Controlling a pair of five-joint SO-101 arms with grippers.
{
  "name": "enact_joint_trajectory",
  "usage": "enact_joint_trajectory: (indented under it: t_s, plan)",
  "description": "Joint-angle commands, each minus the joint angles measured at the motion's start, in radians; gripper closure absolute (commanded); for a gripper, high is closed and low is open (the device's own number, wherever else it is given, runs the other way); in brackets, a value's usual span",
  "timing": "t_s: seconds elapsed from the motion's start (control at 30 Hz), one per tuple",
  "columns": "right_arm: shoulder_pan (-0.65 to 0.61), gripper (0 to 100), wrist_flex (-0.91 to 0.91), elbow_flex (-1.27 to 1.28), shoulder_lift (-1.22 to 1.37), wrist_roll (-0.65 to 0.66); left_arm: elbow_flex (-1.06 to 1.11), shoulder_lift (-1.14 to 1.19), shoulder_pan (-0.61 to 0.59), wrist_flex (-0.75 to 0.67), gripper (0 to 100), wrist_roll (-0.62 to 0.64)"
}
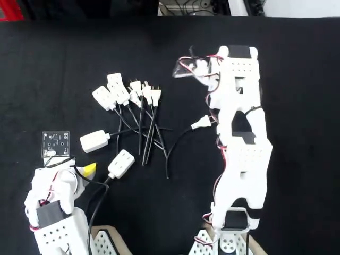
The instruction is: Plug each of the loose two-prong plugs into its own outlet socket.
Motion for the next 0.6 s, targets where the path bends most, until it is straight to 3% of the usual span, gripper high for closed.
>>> enact_joint_trajectory:
  t_s: [0.0,0.23,0.57]
  plan:
    - [-0.061,80.8,0.037,0.036,-0.087,0.173,-0.001,-0.005,-0.002,-0.015,61,-0.003]
    - [-0.127,80.5,0.034,0.122,-0.059,0.342,-0.001,-0.005,-0.002,-0.014,61,-0.003]
    - [-0.112,80.6,0.034,0.133,0.071,0.374,-0.001,-0.005,-0.001,-0.018,61,-0.003]
